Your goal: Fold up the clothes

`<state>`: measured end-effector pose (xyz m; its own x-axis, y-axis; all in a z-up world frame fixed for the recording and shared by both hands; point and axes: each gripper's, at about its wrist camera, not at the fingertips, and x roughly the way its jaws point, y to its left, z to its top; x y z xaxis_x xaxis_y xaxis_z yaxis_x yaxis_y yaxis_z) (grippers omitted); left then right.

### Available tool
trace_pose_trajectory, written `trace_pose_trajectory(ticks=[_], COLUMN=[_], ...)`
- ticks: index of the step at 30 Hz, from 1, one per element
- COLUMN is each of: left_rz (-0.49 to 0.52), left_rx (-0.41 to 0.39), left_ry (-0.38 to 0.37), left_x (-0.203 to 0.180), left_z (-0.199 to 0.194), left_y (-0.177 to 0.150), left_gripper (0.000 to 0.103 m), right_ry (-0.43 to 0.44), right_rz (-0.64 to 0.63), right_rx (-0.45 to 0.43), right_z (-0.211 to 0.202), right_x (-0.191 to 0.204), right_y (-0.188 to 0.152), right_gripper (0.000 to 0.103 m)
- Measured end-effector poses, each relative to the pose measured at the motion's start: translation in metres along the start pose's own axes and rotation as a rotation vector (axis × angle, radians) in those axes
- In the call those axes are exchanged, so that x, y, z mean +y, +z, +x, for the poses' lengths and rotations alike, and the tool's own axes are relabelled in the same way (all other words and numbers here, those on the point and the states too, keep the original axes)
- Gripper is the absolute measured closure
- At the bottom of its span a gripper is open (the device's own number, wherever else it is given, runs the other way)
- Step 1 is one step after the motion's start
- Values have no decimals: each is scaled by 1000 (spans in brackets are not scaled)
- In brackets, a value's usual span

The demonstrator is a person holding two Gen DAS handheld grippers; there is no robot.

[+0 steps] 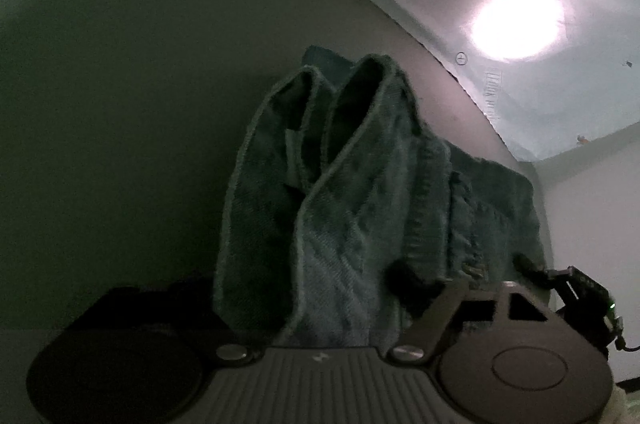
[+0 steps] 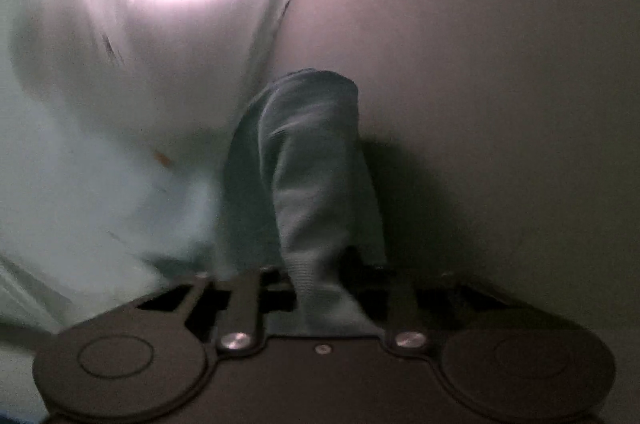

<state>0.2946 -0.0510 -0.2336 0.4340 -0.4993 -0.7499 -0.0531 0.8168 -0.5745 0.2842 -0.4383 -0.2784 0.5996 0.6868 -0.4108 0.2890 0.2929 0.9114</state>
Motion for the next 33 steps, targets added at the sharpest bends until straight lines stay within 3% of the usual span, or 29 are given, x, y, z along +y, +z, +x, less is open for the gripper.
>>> trace_pose_trajectory(ticks=[4, 7, 12, 16, 22, 27, 30, 33], left_rz=[33, 64, 168, 314, 652, 891, 1075, 1194], left_rx=[-19, -29, -27, -21, 16, 101, 160, 210], left_ry=[-12, -28, -91, -155, -291, -427, -446, -423], left_x=[-15, -29, -75, -139, -294, -439, -514, -559], left_z=[-11, -18, -9, 10, 67, 148, 199, 255], left_y=[2, 6, 25, 54, 109, 128, 118, 105], left_gripper=[51, 61, 65, 65, 66, 66, 66, 65], right_ry=[199, 320, 480, 596, 830, 1013, 1062, 1035], right_rz=[191, 251, 281, 305, 388, 421, 439, 494], right_rx=[-65, -110, -219, -354, -612, -841, -949, -1058], right_z=[-12, -21, -55, -95, -153, -188, -201, -206], right_x=[-20, -20, -15, -21, -47, -76, -98, -125], right_y=[-23, -39, -40, -30, -1, 33, 59, 75], right_gripper=[82, 82, 82, 82, 82, 83, 83, 83])
